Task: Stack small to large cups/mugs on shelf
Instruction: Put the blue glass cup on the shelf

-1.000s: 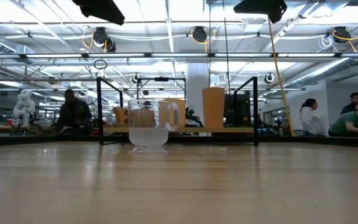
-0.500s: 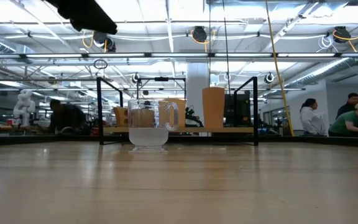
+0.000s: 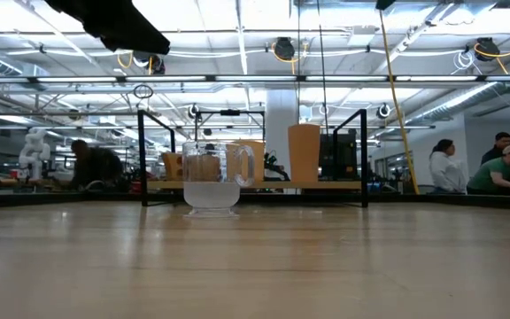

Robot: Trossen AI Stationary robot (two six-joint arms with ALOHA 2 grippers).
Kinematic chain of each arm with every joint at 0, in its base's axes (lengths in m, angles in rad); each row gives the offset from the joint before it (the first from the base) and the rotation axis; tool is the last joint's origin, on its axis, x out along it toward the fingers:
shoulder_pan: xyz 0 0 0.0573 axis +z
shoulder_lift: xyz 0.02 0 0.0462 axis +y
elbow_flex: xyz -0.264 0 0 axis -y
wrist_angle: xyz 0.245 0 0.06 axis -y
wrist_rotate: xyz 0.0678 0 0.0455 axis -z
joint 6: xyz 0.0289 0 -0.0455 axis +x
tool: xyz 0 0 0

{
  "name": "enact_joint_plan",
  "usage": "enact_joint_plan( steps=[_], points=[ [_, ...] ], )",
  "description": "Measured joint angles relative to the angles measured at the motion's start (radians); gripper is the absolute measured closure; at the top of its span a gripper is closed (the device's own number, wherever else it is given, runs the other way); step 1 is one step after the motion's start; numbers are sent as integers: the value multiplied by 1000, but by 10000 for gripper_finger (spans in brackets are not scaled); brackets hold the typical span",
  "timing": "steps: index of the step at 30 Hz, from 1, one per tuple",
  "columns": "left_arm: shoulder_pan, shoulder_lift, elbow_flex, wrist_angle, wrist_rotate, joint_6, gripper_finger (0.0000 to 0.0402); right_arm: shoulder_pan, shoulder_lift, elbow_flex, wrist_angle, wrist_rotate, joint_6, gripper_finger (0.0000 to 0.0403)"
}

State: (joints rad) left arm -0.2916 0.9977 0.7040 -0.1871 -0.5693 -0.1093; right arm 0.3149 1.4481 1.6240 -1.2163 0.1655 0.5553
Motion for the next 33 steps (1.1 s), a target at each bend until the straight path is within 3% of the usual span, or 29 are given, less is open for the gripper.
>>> enact_joint_plan(
  steps=[5,12,18,25,33],
  points=[
    [0,0,0,4,21,2,273,51,23,0,-1,31,28,193],
    [0,0,0,5,46,25,273,141,16,0,-87,-70,192,193],
    [0,0,0,11,46,57,273,218,16,0,-150,-168,433,193],
    [0,0,1,51,47,103,273,314,26,0,-229,-174,688,193],
    [7,0,1,80,49,115,273,388,100,0,-226,-173,699,193]
  ],
)
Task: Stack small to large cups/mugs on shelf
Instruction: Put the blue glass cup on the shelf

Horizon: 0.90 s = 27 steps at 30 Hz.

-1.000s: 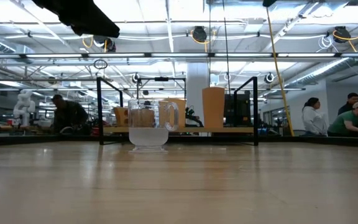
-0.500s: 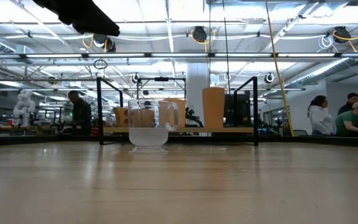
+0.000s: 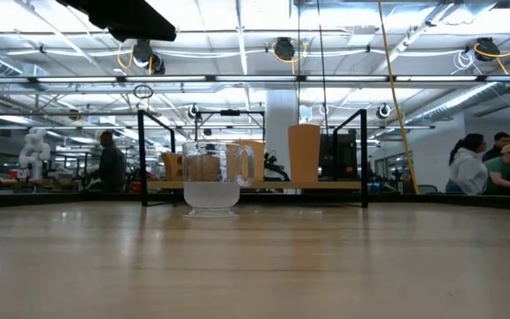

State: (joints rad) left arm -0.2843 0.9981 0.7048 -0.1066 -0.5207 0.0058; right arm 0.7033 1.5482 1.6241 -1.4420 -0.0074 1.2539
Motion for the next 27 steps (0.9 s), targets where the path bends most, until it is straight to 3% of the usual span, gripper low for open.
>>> enact_joint_plan(
  steps=[14,21,27],
  points=[
    [3,0,0,0,24,-1,273,18,8,0,-109,34,-363,193],
    [3,0,0,-1,24,-2,273,17,8,-3,-109,66,-396,193],
    [3,0,0,-1,24,-3,273,14,8,-84,-52,85,-432,193]
  ],
)
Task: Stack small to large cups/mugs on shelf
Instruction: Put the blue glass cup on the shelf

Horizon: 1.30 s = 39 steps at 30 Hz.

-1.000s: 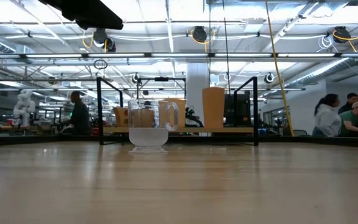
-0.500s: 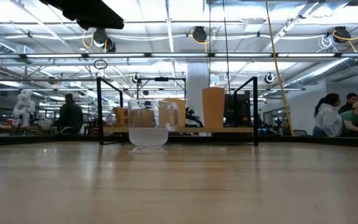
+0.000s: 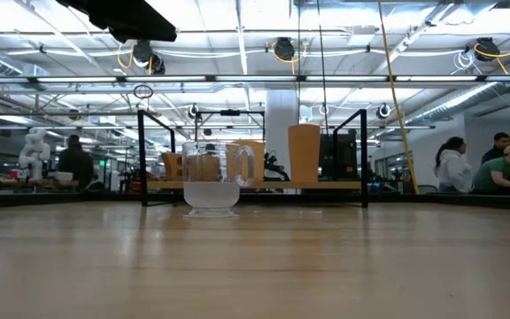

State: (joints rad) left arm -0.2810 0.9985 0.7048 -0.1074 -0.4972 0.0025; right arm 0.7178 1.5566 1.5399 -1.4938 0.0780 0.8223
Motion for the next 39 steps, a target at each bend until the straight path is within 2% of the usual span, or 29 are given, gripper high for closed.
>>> enact_joint_plan(
  steps=[7,15,19,33,39],
  points=[
    [0,0,0,0,0,-1,273,-24,0,-67,102,-1,-56,193],
    [0,0,0,0,1,-5,273,-38,0,-120,128,-3,-118,200],
    [0,0,0,0,1,-5,273,-38,0,-135,137,-31,-146,233],
    [0,0,0,0,1,-7,273,-38,-1,-137,159,-41,-217,388],
    [0,0,0,0,1,-6,273,-41,-3,-135,160,-46,-186,396]
  ],
)
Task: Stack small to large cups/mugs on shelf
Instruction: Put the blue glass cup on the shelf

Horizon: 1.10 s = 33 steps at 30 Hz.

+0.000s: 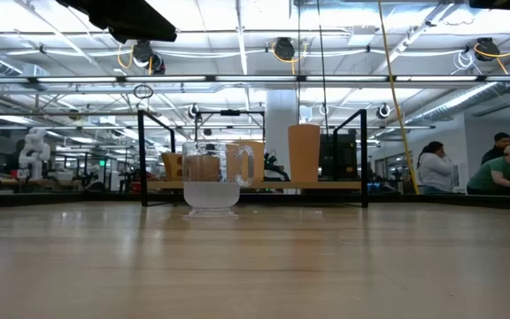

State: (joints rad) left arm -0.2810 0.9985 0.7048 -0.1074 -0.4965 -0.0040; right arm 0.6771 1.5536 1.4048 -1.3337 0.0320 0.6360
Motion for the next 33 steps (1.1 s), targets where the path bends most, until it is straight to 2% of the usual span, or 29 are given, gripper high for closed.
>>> enact_joint_plan(
  steps=[9,17,33],
  points=[
    [0,0,0,0,0,1,273,-44,1,0,31,-7,66,400],
    [0,0,0,0,0,1,273,-130,1,17,20,-49,145,402],
    [0,0,0,-1,0,1,273,-338,-1,270,-175,-58,160,402]
  ],
)
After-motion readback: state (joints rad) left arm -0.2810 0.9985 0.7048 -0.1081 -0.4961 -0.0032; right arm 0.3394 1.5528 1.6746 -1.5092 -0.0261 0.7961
